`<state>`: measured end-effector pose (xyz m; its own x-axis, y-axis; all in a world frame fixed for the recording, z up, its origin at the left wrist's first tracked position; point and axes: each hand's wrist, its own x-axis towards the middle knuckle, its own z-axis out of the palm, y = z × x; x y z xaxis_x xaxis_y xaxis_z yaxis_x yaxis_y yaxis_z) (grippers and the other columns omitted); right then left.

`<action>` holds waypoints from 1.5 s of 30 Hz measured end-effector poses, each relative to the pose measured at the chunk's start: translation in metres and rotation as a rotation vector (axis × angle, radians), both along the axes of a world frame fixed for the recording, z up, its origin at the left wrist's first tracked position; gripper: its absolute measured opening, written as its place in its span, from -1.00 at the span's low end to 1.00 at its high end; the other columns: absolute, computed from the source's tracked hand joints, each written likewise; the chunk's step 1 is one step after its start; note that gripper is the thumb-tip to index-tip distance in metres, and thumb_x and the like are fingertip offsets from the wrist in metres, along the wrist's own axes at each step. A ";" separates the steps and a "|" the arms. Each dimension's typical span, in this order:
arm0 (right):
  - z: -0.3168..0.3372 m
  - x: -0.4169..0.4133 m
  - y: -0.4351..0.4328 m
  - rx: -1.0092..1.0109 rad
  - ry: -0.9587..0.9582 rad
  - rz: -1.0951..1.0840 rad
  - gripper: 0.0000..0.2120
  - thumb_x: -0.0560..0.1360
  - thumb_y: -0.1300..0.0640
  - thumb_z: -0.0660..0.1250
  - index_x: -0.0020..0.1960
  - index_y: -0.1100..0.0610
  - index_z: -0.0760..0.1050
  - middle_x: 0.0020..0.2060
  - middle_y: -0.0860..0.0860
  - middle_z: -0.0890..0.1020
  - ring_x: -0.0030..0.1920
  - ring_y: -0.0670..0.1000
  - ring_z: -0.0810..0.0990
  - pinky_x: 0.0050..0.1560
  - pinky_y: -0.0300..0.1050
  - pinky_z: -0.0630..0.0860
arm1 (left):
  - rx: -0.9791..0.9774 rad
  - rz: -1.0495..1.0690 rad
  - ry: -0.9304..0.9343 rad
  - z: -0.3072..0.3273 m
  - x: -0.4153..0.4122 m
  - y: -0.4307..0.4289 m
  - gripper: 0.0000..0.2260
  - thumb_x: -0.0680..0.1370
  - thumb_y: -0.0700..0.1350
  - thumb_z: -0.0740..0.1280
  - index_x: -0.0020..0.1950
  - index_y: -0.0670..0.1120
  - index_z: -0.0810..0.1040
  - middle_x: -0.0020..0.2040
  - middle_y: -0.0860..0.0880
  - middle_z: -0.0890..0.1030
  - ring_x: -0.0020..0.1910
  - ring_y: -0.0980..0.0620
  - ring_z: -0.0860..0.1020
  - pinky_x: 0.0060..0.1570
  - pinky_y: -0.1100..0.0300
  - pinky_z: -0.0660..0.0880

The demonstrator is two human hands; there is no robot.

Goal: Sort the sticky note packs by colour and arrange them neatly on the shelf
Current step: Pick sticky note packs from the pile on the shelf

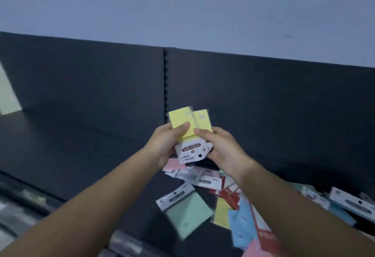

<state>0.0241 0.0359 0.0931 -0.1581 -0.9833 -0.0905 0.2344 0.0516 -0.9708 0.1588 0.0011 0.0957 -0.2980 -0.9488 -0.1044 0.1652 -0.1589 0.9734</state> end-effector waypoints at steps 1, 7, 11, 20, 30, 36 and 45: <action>-0.003 0.021 -0.008 0.022 -0.004 0.044 -0.78 0.47 0.20 0.38 0.09 0.22 0.50 -0.08 0.16 0.68 -0.06 0.15 0.65 0.16 0.14 0.51 | 0.006 0.033 -0.024 0.000 0.026 -0.002 -0.82 0.55 -0.12 0.31 0.09 -0.16 0.58 -0.03 -0.13 0.67 -0.19 -0.02 0.65 -0.26 0.16 0.60; -0.029 0.194 -0.054 0.148 0.140 0.246 -0.88 0.52 0.17 0.30 0.01 0.16 0.56 -0.16 0.08 0.65 -0.19 0.09 0.58 -0.11 -0.08 0.45 | 0.068 0.309 -0.172 -0.017 0.212 -0.005 -0.83 0.54 -0.22 0.32 0.09 -0.28 0.55 -0.14 -0.14 0.65 -0.27 -0.04 0.63 -0.34 0.18 0.56; -0.046 0.330 -0.069 0.139 0.171 0.373 -0.87 0.53 0.19 0.27 -0.18 0.12 0.51 -0.27 0.04 0.61 -0.27 0.03 0.54 -0.24 -0.14 0.39 | 0.139 0.502 -0.170 -0.034 0.341 0.000 -0.81 0.57 -0.24 0.27 0.13 -0.31 0.50 -0.14 -0.19 0.62 -0.26 -0.10 0.59 -0.29 0.12 0.52; -0.067 0.503 -0.102 0.143 0.186 0.508 -0.82 0.59 0.20 0.17 0.11 0.22 0.49 -0.06 0.12 0.64 -0.14 0.07 0.60 -0.22 -0.14 0.49 | 0.196 0.543 -0.200 -0.051 0.492 -0.023 -0.90 0.60 -0.21 0.21 0.01 -0.14 0.51 -0.11 -0.09 0.62 -0.17 -0.02 0.59 -0.20 0.14 0.52; -0.090 0.588 -0.243 0.128 0.286 0.403 -0.83 0.59 0.17 0.17 0.08 0.24 0.46 -0.11 0.09 0.58 -0.24 -0.01 0.51 -0.32 -0.20 0.37 | 0.256 0.772 -0.158 -0.075 0.601 -0.156 -0.98 0.56 -0.24 0.28 -0.06 -0.19 0.48 -0.19 -0.13 0.58 -0.29 -0.08 0.57 -0.36 0.13 0.50; -0.082 0.625 -0.352 0.170 0.271 0.357 -0.86 0.59 0.18 0.16 0.05 0.21 0.45 -0.23 0.04 0.55 -0.29 -0.01 0.52 -0.37 -0.17 0.36 | 0.281 0.716 -0.208 -0.058 0.667 -0.262 -0.91 0.56 -0.27 0.26 0.05 -0.25 0.47 -0.19 -0.19 0.57 -0.33 -0.11 0.56 -0.41 0.12 0.52; -0.111 0.680 -0.454 0.315 0.227 0.290 -0.86 0.54 0.30 0.16 -0.17 0.18 0.41 -0.30 0.08 0.51 -0.34 0.06 0.50 -0.32 -0.13 0.38 | 0.341 0.640 -0.395 -0.092 0.734 -0.404 -0.92 0.52 -0.35 0.20 0.00 -0.27 0.41 -0.20 -0.25 0.52 -0.27 -0.19 0.54 -0.09 -0.10 0.51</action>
